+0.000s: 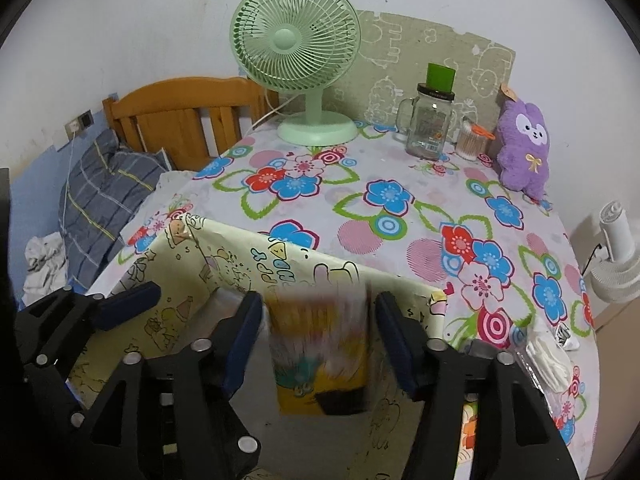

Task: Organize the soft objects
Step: 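Lower both packs into the fabric box and open both tools, then withdraw both tools from the box back toward the remaining items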

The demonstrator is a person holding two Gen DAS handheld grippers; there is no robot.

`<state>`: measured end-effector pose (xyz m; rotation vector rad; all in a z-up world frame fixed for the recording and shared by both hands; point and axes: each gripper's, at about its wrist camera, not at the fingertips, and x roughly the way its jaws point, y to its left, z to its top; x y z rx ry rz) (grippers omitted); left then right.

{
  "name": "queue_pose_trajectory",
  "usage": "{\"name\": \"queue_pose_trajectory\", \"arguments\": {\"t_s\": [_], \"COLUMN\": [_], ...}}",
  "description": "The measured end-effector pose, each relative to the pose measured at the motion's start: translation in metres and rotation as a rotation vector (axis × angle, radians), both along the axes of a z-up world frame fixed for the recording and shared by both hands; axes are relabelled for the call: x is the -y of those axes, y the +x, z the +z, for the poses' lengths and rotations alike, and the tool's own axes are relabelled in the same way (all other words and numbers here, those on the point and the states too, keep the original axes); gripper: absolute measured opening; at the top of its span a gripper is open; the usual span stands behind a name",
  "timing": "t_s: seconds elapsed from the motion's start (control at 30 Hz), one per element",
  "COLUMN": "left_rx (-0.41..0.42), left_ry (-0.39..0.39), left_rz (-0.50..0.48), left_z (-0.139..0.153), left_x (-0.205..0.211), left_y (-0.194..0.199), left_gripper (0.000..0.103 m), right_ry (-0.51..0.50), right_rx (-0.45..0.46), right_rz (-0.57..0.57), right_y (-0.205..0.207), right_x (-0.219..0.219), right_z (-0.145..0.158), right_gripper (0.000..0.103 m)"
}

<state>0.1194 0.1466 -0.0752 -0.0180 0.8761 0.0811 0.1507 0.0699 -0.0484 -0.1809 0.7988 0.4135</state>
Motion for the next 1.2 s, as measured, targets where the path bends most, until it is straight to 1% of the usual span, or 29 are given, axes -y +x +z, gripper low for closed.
{"name": "queue_pose_trajectory", "arguments": {"t_s": [0.03, 0.1, 0.17, 0.27, 0.33, 0.43, 0.6, 0.93, 1.07, 1.2], "left_rx": [-0.003, -0.006, 0.000, 0.011, 0.025, 0.039, 0.060, 0.104, 0.121, 0.135], "left_ry": [-0.001, -0.014, -0.017, -0.014, -0.013, -0.007, -0.001, 0.010, 0.021, 0.033], "left_rz": [-0.001, 0.001, 0.004, 0.004, -0.002, -0.001, -0.004, -0.018, -0.014, -0.013], "left_z": [0.000, 0.002, 0.005, 0.010, 0.015, 0.021, 0.029, 0.045, 0.052, 0.057], "left_x": [0.001, 0.001, 0.003, 0.005, 0.008, 0.012, 0.022, 0.042, 0.051, 0.059], "left_y": [0.000, 0.000, -0.002, -0.004, -0.007, -0.010, -0.017, -0.033, -0.039, -0.045], "left_gripper": [0.077, 0.081, 0.084, 0.084, 0.084, 0.085, 0.092, 0.094, 0.100, 0.103], "right_ry": [-0.004, -0.013, -0.016, -0.014, 0.000, 0.023, 0.050, 0.086, 0.110, 0.111], "right_rx": [0.002, 0.016, 0.031, 0.050, 0.063, 0.071, 0.068, 0.116, 0.120, 0.148], "right_rz": [-0.008, -0.022, -0.019, -0.022, -0.026, -0.039, -0.041, -0.034, -0.032, -0.052], "right_y": [0.000, -0.001, -0.003, -0.006, -0.008, -0.012, -0.018, -0.036, -0.042, -0.050], "right_x": [0.000, 0.002, 0.003, 0.005, 0.009, 0.015, 0.026, 0.048, 0.059, 0.069], "right_z": [0.000, 0.003, 0.006, 0.012, 0.016, 0.022, 0.029, 0.044, 0.049, 0.055], "right_gripper": [0.076, 0.081, 0.082, 0.086, 0.089, 0.090, 0.090, 0.091, 0.091, 0.095]}}
